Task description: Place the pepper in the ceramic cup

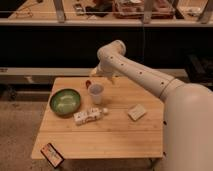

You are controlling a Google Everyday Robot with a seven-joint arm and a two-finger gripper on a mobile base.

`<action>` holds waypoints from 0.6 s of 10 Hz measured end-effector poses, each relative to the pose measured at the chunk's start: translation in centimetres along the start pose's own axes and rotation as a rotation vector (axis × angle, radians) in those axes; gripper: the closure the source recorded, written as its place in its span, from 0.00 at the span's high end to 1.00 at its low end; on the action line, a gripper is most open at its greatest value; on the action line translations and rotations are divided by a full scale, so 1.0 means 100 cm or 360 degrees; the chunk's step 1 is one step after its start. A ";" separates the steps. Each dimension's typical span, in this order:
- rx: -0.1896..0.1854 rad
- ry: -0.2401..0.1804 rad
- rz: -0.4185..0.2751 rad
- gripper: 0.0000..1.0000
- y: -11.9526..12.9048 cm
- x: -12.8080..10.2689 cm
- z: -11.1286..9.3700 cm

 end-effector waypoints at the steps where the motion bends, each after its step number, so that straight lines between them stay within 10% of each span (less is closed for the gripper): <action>1: 0.0000 0.0001 -0.0002 0.80 0.000 0.000 0.000; 6: 0.0027 -0.0027 -0.0241 0.80 -0.031 0.034 0.011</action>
